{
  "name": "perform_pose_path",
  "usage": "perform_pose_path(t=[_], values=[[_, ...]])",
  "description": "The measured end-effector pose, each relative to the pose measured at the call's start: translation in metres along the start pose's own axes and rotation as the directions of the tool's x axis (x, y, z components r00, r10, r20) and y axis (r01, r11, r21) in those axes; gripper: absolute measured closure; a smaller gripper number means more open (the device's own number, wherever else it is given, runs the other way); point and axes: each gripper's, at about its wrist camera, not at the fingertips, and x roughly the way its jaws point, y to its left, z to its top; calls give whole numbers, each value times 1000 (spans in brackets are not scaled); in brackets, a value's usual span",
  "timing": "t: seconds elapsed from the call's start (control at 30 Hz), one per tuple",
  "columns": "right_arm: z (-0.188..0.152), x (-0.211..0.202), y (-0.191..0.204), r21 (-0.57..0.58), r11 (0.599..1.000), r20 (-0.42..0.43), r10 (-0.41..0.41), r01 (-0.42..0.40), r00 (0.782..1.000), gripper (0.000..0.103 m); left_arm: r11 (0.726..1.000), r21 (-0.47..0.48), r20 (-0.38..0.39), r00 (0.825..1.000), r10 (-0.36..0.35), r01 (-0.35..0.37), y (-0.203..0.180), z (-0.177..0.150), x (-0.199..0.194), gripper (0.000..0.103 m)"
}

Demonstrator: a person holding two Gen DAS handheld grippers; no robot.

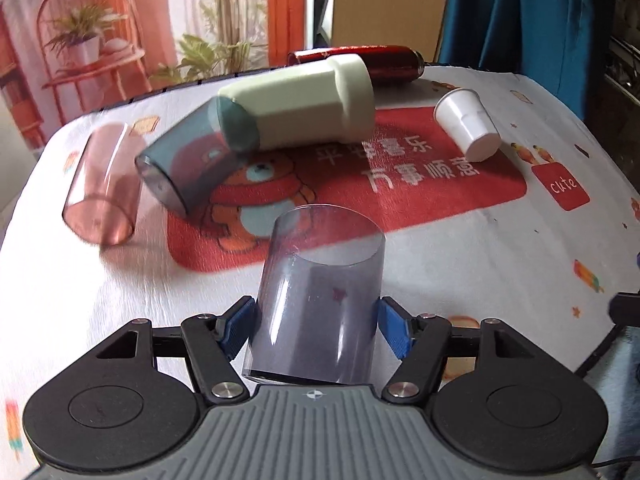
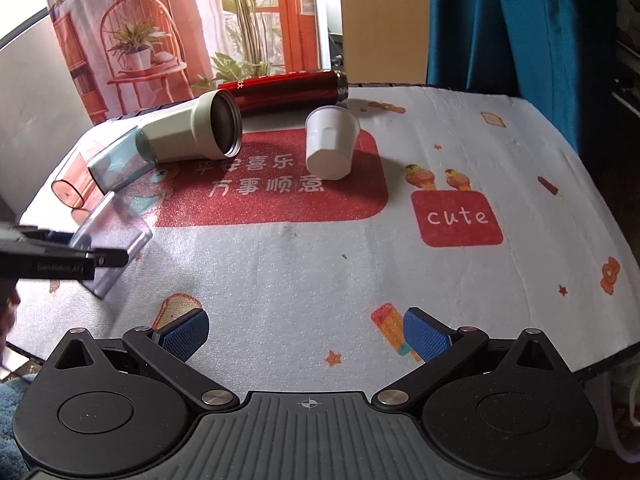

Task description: Flip cup upright

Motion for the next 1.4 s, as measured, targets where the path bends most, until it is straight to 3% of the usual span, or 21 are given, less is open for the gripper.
perform_pose_path(t=[0.17, 0.27, 0.47, 0.53, 0.73, 0.87, 0.97, 1.13, 1.2, 1.27, 1.33, 1.4], values=[[-3, 5, 2, 2, 1000, -9, 17, -17, 1000, 0, 986, -162, 0, 999, 34, -34, -19, -15, -12, 33], [-5, 5, 1, 7, 1000, -14, 21, -21, 1000, 0, 970, -241, 1, 1000, 18, -18, -32, -17, -15, 33], [-8, 2, -7, 32, 999, -7, 6, -6, 1000, 0, 956, -289, -10, 998, -56, 51, -47, -16, -11, 32], [-10, 1, -9, 40, 999, -7, 5, -5, 1000, 0, 948, -304, -5, 995, -96, 89, -45, -17, -11, 24], [-10, 1, -7, 37, 999, -9, 20, -20, 1000, 0, 946, -308, 87, 993, -74, 97, -43, -21, -33, 14], [-9, 5, -1, 33, 998, -25, 50, -49, 998, 0, 937, -337, 90, 994, -62, 89, -36, -23, -37, 15], [-2, 8, 3, 39, 998, -53, 55, -53, 997, 0, 940, -337, 160, 987, -5, 59, -29, -25, -59, 14], [17, 16, 16, 67, 989, -99, 139, -133, 985, 0, 943, -333, 255, 965, 60, 29, -7, -20, -101, 10], [26, 25, 23, 93, 982, -135, 176, -165, 975, 0, 940, -342, 257, 961, 102, -8, 5, -20, -114, 10], [35, 38, 31, 160, 959, -176, 263, -236, 949, 0, 937, -342, 247, 954, 167, -76, 14, -26, -125, 10], [43, 54, 41, 215, 943, -210, 300, -255, 931, 1, 923, -363, 226, 949, 220, -128, 24, -33, -132, 10], [50, 72, 53, 238, 941, -240, 299, -242, 924, 15, 905, -401, 207, 949, 240, -141, 33, -42, -135, 10]])
